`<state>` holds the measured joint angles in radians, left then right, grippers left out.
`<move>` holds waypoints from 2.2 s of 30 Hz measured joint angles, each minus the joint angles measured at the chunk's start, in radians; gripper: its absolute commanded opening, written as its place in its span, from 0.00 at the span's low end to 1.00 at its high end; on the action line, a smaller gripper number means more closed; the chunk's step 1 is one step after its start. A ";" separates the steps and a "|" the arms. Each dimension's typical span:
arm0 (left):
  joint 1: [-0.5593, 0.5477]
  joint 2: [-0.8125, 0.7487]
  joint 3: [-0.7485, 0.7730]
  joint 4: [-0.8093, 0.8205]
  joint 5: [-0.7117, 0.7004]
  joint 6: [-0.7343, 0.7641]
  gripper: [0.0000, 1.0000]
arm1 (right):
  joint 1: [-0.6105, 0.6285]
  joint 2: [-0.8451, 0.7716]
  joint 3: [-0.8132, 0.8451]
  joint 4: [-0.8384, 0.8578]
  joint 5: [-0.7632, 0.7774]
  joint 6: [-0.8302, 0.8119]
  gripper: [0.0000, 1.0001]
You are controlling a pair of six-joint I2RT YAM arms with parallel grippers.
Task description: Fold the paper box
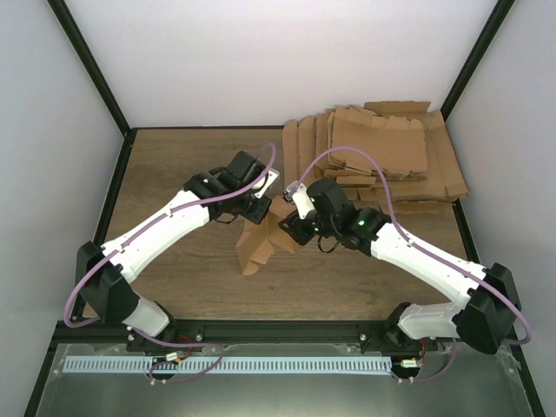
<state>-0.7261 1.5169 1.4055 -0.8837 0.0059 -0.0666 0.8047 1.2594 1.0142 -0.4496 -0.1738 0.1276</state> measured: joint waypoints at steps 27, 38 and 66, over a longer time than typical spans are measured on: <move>0.000 -0.015 -0.014 0.020 0.004 0.002 0.04 | 0.181 0.007 -0.096 0.171 0.378 -0.351 0.33; 0.038 -0.015 -0.024 0.017 -0.018 0.014 0.04 | 0.288 0.113 -0.116 0.332 0.739 -0.492 0.32; 0.217 -0.230 0.041 0.055 0.363 -0.076 0.89 | 0.118 0.119 -0.093 0.281 0.612 -0.349 0.12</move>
<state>-0.5087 1.2873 1.4467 -0.8291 0.3687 -0.1429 0.9230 1.3788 0.9211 -0.1684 0.4385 -0.2218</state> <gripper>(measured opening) 0.881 0.118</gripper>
